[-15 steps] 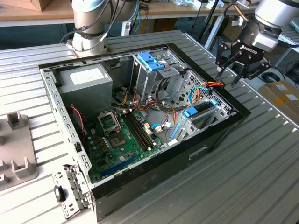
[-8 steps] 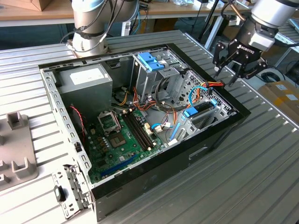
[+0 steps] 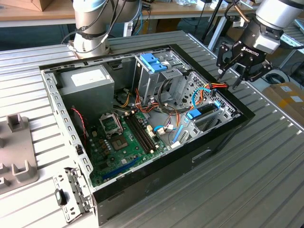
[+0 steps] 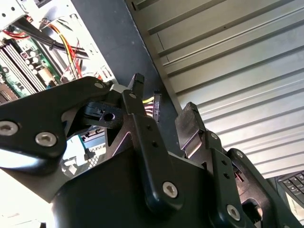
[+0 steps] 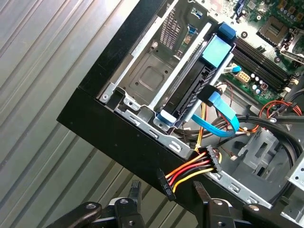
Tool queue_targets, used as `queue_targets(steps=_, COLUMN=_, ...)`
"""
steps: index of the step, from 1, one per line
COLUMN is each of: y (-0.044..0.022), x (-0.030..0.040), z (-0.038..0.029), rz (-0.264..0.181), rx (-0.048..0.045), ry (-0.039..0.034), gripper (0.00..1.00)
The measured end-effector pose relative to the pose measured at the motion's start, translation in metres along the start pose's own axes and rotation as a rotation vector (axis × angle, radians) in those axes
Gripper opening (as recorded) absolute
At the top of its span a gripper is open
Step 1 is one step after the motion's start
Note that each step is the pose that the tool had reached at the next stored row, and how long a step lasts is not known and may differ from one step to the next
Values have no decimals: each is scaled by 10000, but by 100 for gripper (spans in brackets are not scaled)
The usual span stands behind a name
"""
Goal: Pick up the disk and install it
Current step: 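Insert the first disk wire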
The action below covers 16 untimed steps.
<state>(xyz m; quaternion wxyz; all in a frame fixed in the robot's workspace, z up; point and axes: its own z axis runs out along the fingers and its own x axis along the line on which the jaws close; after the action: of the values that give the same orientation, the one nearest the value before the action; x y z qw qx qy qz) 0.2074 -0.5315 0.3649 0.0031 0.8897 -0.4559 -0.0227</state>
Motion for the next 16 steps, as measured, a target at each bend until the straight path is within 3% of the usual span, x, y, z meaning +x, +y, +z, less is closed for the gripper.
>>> queue_targets(steps=16, y=94, x=74, z=-1, rz=-108, rx=2, ry=-5, gripper=54)
